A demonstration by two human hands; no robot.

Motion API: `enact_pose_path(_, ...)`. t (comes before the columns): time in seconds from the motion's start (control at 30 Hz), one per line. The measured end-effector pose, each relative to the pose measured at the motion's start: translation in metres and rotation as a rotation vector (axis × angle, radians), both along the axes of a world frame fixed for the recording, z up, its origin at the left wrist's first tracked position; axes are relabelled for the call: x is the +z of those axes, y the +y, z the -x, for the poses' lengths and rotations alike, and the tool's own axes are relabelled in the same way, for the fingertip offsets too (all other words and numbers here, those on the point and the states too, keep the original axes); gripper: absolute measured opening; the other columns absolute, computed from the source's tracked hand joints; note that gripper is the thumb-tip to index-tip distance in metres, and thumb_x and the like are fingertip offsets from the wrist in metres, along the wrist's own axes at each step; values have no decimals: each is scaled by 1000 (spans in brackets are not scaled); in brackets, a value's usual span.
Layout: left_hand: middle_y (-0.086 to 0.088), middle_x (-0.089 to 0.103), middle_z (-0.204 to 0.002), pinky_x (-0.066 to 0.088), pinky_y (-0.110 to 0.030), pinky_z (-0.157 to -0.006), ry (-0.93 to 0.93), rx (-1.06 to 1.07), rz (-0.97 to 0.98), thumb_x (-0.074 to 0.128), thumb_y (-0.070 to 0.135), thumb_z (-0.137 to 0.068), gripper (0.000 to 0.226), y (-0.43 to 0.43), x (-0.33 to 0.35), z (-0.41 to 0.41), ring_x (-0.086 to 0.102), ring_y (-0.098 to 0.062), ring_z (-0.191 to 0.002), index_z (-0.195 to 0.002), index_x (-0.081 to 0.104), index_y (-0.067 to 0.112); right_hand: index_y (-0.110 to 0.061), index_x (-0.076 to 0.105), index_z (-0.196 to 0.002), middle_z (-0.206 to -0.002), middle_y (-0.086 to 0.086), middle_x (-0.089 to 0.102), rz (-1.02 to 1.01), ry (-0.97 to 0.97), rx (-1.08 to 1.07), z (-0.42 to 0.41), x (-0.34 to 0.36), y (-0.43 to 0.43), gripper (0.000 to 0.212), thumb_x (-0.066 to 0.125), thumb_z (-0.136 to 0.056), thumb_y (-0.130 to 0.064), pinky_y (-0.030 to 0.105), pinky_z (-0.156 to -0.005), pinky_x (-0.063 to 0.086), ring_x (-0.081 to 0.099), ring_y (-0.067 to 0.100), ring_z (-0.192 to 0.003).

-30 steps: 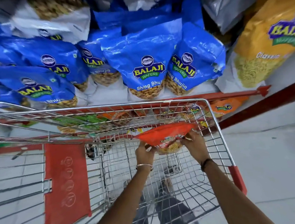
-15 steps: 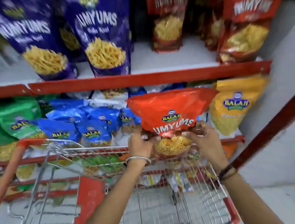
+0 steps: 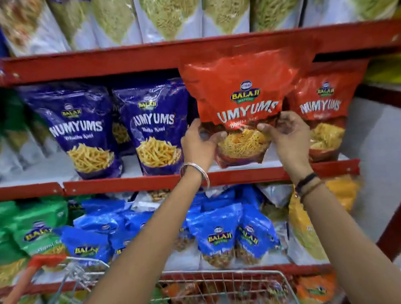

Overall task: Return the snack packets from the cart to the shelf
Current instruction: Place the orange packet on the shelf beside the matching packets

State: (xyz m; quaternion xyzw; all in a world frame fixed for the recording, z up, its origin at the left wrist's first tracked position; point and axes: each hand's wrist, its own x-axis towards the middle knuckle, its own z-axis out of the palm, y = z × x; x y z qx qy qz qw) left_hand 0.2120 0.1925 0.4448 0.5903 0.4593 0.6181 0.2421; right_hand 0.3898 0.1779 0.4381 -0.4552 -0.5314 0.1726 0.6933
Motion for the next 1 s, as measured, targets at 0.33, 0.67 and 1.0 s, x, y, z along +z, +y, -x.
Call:
enact_pose_path(0.33, -14, 73, -94, 56, -43, -81, -29, 46, 96, 76, 16, -66, 36, 108, -40, -26, 67, -24, -87, -99, 62, 11, -27, 62, -88, -94, 7, 73, 174, 36, -10, -18, -40, 119, 44, 76, -55, -52, 51, -83, 55, 68, 23, -89)
enact_pose_path(0.67, -13, 49, -135, 47, -47, -100, -163, -70, 190, 51, 52, -79, 61, 153, -50, -32, 53, -24, -117, -129, 39, 20, -4, 51, -123, -113, 5, 62, 243, 168, 93, -18, -38, 157, 39, 58, -90, -25, 8, -76, 44, 60, -3, -93)
enact_pose_path(1.0, 2, 37, -150, 37, -42, -110, -145, -323, 355, 13, 86, -63, 64, 142, -62, -31, 39, -22, -134, -123, 23, 68, -32, 60, -110, -124, 2, 59, 561, 166, 264, -23, -59, 149, 106, 22, -38, -100, 42, -108, 38, 52, 23, -119)
